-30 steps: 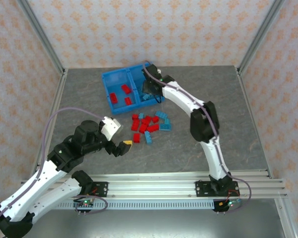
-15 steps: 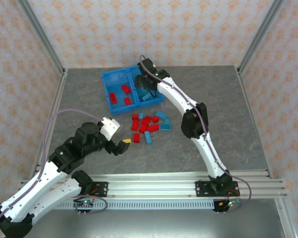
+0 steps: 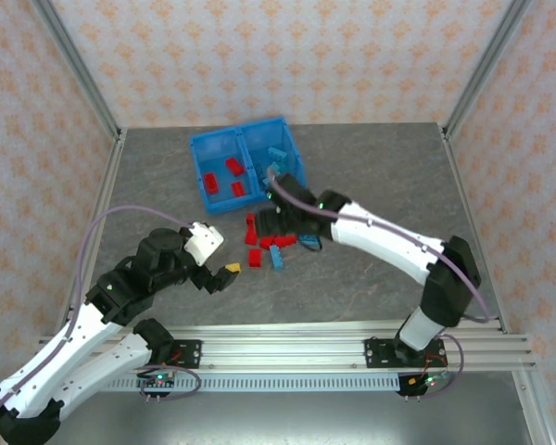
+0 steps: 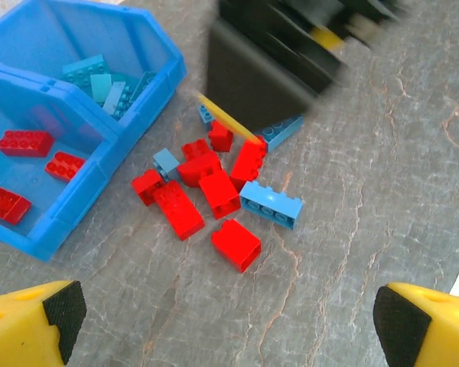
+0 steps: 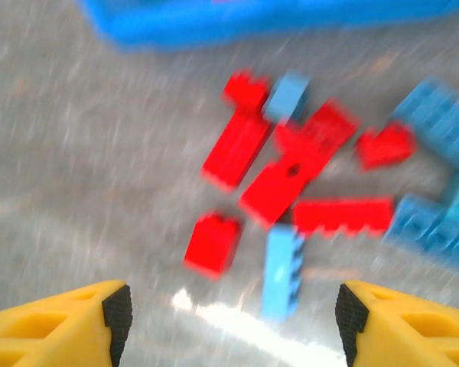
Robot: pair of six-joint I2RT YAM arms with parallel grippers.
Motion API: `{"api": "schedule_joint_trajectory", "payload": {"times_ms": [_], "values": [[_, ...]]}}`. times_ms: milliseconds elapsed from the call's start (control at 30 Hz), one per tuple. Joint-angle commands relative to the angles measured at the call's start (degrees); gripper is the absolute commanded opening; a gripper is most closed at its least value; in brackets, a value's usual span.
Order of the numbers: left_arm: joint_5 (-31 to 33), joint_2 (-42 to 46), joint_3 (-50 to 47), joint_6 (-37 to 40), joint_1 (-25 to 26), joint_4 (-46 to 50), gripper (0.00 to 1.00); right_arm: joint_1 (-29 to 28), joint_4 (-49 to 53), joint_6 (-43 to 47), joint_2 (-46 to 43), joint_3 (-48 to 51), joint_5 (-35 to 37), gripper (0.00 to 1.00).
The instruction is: Sort the legos into containers by color
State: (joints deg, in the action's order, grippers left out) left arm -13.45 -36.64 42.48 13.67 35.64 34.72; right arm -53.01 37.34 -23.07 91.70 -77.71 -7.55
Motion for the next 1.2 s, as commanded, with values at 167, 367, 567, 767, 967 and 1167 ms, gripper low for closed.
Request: {"api": "schedule_joint_trajectory", "payload": {"times_ms": [167,367,567,767,967,1167], "values": [[-2.4,-3.8,0.1,2.6,-0.1,4.5,1.0,-2.7,-1.7,-6.6,4.4,8.8,2.0,0.71],[-1.2,-3.5,-0.1,2.4,-0.1,5.0,1.0,-2.8,-1.7,-2.9,12.4,4.6,5.5,0.64],[-0.1,-3.3,-0.4,2.6,-0.1,5.2,1.0,-2.8,-4.3,-5.1,18.3,3.5,8.1,0.5],[-0.4,-3.8,-0.4,2.6,-0.1,5.3,1.0,-2.8,-6.1,-6.5,15.0,7.5,8.8,0.31],[-0.2,-4.0,-0.4,2.6,-0.1,5.4,1.0,-2.8,-4.5,-6.3,3.9,12.3,12.3,0.23],[-0.3,-4.0,-0.4,2.5,-0.2,5.3,1.0,-2.0,-4.0,-2.7,-6.1,9.9,17.9,0.24]]}}
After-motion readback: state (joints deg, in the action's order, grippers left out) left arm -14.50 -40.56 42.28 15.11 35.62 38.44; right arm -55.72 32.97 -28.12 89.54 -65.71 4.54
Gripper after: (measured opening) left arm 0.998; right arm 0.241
